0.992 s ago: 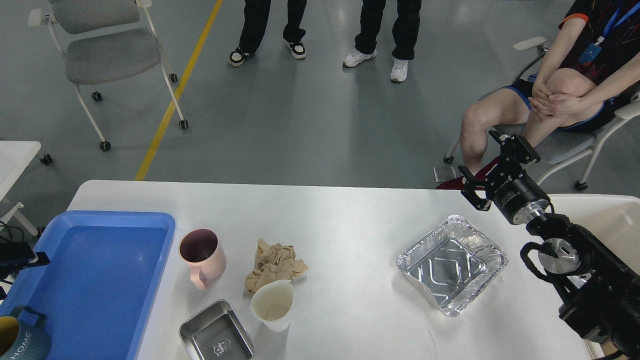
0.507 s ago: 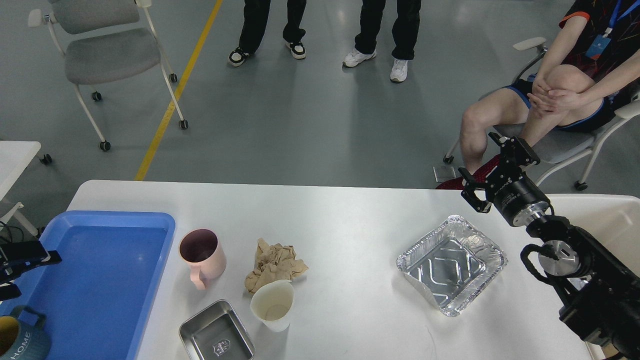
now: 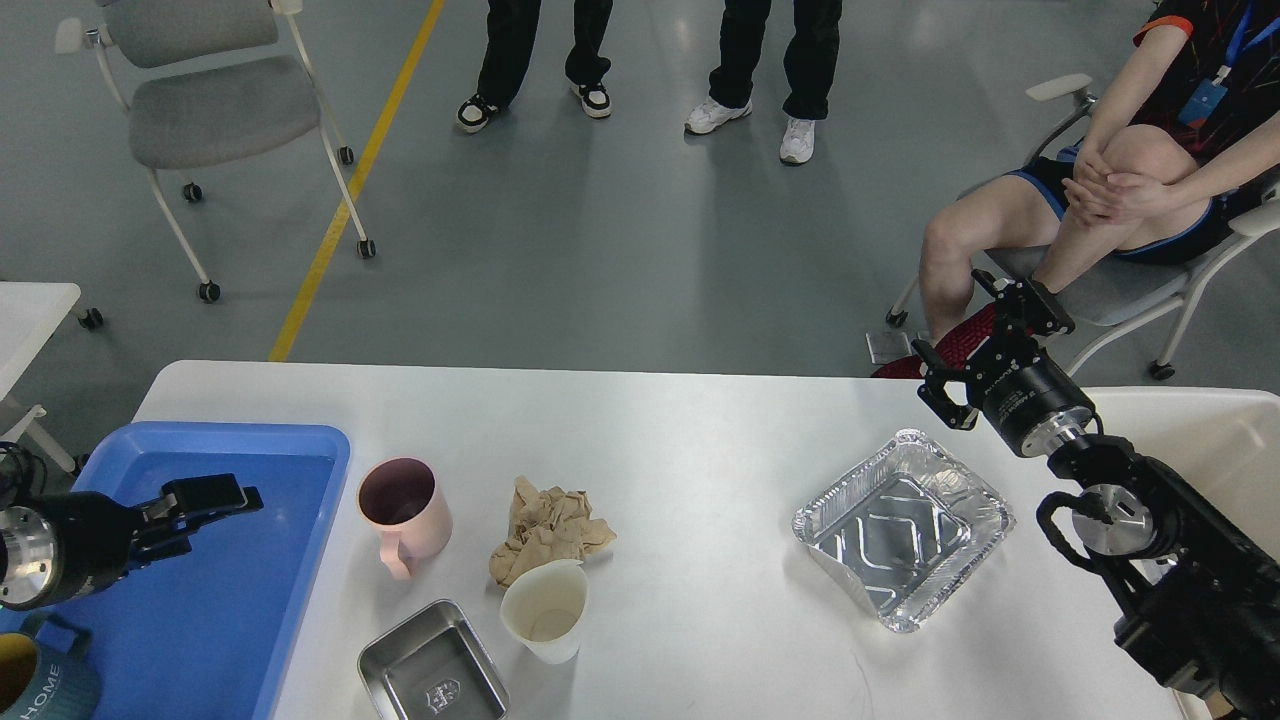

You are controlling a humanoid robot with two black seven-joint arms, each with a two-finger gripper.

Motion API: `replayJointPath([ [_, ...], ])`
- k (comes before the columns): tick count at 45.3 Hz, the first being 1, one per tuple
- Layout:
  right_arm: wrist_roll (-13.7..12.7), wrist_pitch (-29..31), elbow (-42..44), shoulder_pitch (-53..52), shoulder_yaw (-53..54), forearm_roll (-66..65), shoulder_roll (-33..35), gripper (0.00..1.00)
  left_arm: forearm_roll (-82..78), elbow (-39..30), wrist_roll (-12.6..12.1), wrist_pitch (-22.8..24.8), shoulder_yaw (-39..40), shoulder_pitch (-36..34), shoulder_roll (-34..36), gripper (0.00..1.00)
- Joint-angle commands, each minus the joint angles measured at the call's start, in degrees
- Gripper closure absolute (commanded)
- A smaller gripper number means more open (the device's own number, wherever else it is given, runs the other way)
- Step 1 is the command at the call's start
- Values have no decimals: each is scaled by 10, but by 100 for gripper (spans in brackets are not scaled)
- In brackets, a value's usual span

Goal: Tidy desktop
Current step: 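Reach the left gripper across the blue tray toward the pink mug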

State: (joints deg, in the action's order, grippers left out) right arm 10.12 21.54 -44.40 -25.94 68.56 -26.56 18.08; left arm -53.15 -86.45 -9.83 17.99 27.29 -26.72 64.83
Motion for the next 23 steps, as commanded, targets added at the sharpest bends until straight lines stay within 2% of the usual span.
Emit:
replayJointPath([
  [1, 0, 0, 0, 3, 1, 0, 2, 0, -23, 36, -13, 2, -8, -21, -51, 11],
  [11, 1, 0, 0, 3, 1, 0, 3, 0, -26, 103, -4, -1, -60, -93, -122, 12],
  [23, 0, 1, 1, 4, 3, 0, 6, 0, -26, 161, -3, -2, -79, -110, -196, 12],
])
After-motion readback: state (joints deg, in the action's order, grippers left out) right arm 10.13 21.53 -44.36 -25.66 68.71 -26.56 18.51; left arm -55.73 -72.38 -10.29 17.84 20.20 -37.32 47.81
